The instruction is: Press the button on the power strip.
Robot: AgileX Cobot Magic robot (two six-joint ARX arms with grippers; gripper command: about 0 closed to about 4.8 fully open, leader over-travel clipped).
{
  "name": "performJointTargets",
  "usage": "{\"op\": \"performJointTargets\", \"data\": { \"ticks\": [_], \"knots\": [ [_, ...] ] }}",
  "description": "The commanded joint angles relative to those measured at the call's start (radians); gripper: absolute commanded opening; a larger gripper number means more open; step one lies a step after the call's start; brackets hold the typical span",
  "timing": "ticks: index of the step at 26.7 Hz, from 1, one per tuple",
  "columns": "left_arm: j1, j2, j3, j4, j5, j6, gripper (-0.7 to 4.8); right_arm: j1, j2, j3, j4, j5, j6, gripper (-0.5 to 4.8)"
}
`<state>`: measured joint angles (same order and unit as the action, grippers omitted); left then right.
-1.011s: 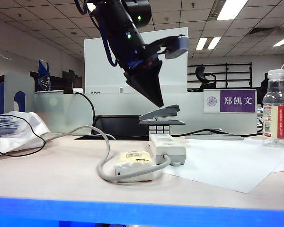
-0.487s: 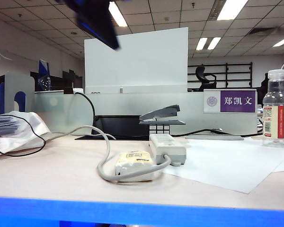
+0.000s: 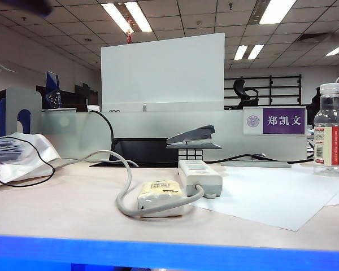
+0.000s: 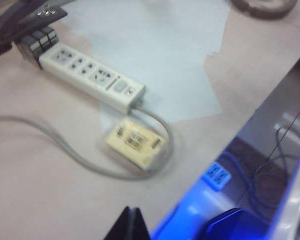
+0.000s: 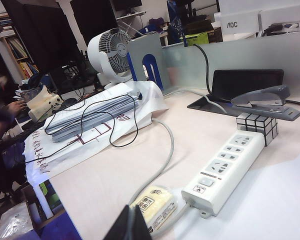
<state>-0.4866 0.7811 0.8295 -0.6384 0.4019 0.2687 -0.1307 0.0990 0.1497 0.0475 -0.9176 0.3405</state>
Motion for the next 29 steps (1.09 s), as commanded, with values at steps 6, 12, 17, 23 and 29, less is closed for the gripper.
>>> {"op": "performJointTargets", "data": {
  "ticks": [6,12,17,23,29],
  "knots": [
    [0.000,-0.558,-0.336,0.191,-0.157,-0.272,-0.05,0.002,0.000,0.003,0.017,-0.005,0.030,0.03],
    [0.000,-0.779,-0.452,0.229,-0.222,-0.410,-0.05,0.002,0.000,0.002,0.018,-0.002,0.036,0.03],
    [0.000,-0.779,-0.653,0.345,-0.200,-0.539,-0.05,0.002,-0.007,0.002,0.016,-0.006,0.061,0.03],
    [0.000,-0.779,-0.769,0.507,-0.206,-0.524,-0.05,0.002,-0.013,0.001,0.002,-0.093,0.061,0.03],
    [0.000,-0.779,-0.820,0.573,-0.188,-0.444,-0.05,0.001,-0.013,-0.002,0.000,-0.087,0.020,0.03]
  ]
}}
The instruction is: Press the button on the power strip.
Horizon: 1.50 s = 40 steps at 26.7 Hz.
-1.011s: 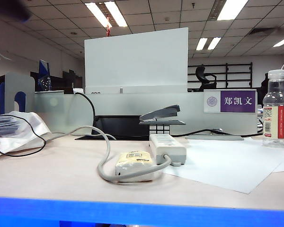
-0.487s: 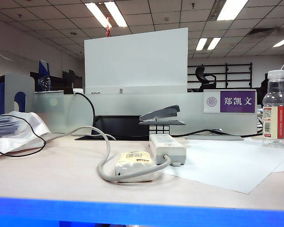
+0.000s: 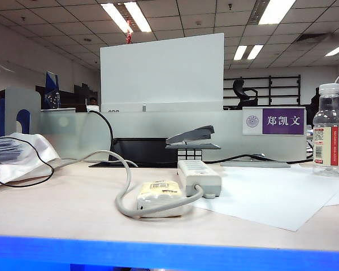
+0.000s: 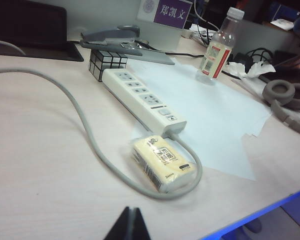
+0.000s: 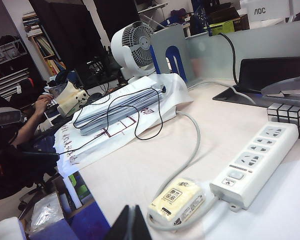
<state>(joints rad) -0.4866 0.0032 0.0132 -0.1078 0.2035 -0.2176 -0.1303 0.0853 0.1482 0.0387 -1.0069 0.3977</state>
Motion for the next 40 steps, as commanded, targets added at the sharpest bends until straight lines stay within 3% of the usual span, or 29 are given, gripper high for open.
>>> {"op": "performJointTargets", "data": {
  "ticks": [1,3,10,14,16,22,24,27,30,33,35,36,37,40],
  "knots": [
    [0.000,-0.001,-0.004,0.045,0.010,0.060,-0.05,0.000,0.000,0.000,0.008,0.012,-0.047,0.03],
    [0.000,-0.001,-0.004,0.030,0.003,0.095,-0.05,0.000,0.000,0.000,0.006,0.068,-0.059,0.03],
    [0.000,-0.001,-0.004,-0.019,-0.027,0.105,-0.05,0.001,0.000,0.000,-0.005,0.217,-0.056,0.03],
    [0.000,-0.001,-0.004,-0.026,-0.045,0.193,-0.04,0.001,0.000,-0.001,-0.172,0.430,-0.174,0.03],
    [0.000,-0.001,-0.004,-0.034,-0.139,0.211,-0.04,0.002,0.000,-0.020,-0.222,0.531,-0.196,0.03],
    [0.000,-0.001,-0.004,-0.042,-0.528,0.204,-0.05,0.003,0.000,-0.100,-0.085,0.586,-0.136,0.03],
    [0.001,-0.001,-0.004,-0.017,-0.598,0.210,-0.05,0.024,0.000,-0.100,-0.061,0.639,-0.137,0.03],
    [0.001,-0.001,-0.004,0.015,-0.600,0.257,-0.05,0.103,0.002,-0.100,-0.029,0.729,-0.137,0.03],
    [0.002,-0.001,-0.004,0.038,-0.608,0.328,-0.05,0.240,0.002,-0.109,-0.016,0.879,-0.137,0.03],
    [0.019,-0.001,-0.004,0.035,-0.603,0.349,-0.05,0.359,0.002,-0.132,-0.005,0.956,-0.137,0.03],
    [0.070,-0.001,-0.004,0.037,-0.480,0.348,-0.05,0.422,0.002,-0.137,-0.007,1.016,-0.140,0.03],
    [0.111,-0.001,-0.004,0.037,-0.347,0.349,-0.05,0.447,0.002,-0.137,0.002,1.068,-0.141,0.03],
    [0.138,-0.001,-0.004,0.036,-0.287,0.349,-0.05,0.452,0.002,-0.137,0.008,1.088,-0.141,0.03],
    [0.229,-0.001,-0.004,0.050,-0.266,0.328,-0.05,0.443,0.002,-0.137,0.026,1.143,-0.141,0.03]
  ]
}}
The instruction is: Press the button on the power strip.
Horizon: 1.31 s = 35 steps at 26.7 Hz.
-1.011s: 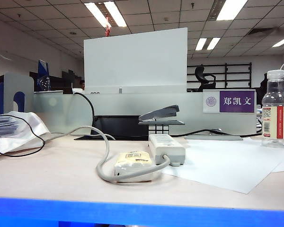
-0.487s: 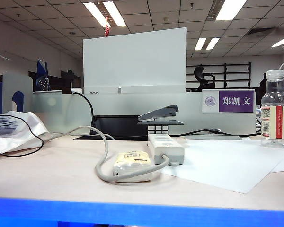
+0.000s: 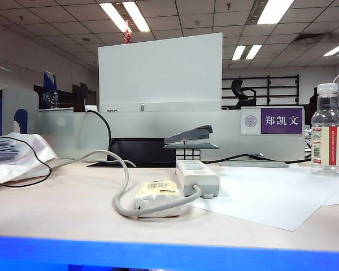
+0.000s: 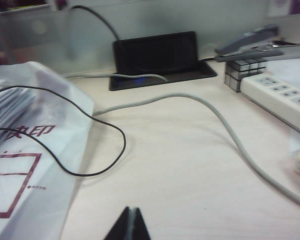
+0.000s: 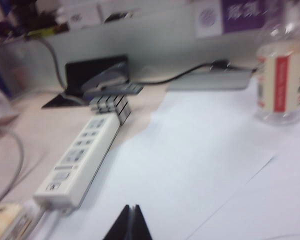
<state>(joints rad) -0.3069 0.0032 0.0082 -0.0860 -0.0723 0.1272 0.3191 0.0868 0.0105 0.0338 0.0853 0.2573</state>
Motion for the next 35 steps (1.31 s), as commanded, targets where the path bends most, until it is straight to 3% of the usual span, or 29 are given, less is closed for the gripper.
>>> {"op": "performJointTargets", "data": {
  "ticks": [1,8,35],
  "knots": [
    [0.068,-0.001,0.001,0.033,0.021,-0.025,-0.05,-0.006,0.000,0.001,0.030,0.061,-0.001,0.03],
    [0.183,-0.001,0.001,0.036,0.047,-0.030,-0.04,-0.006,0.000,0.001,0.031,0.114,-0.071,0.03],
    [0.183,-0.001,0.001,0.031,0.051,-0.030,-0.04,-0.005,-0.001,0.001,0.013,0.119,-0.073,0.03]
  ]
}}
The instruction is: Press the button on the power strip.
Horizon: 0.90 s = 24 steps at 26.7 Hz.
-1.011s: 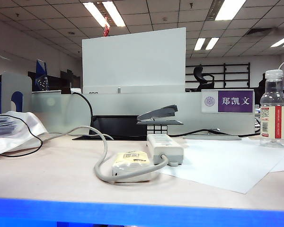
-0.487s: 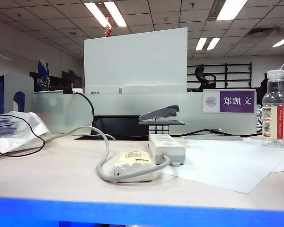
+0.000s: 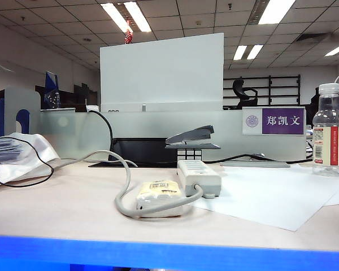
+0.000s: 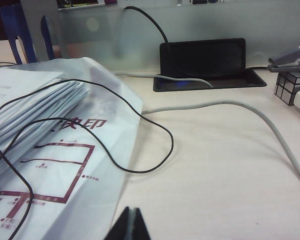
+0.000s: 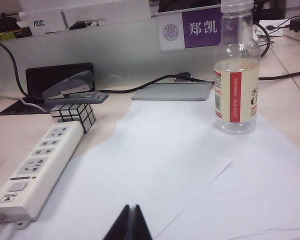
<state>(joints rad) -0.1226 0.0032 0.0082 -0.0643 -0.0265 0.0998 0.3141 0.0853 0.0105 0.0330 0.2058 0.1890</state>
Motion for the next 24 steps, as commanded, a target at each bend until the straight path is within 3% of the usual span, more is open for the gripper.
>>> {"op": "performJointTargets", "data": {
  "ticks": [1,12,24],
  "knots": [
    [-0.001,-0.001,0.001,0.010,0.005,-0.003,-0.04,0.000,0.001,0.001,0.013,-0.002,-0.005,0.03],
    [0.001,-0.001,0.001,0.009,0.005,-0.003,-0.04,-0.024,-0.063,0.001,-0.011,-0.006,-0.005,0.03],
    [0.124,-0.001,0.001,0.005,0.012,-0.003,-0.04,-0.341,-0.084,0.001,-0.003,-0.004,-0.005,0.03]
  ]
}}
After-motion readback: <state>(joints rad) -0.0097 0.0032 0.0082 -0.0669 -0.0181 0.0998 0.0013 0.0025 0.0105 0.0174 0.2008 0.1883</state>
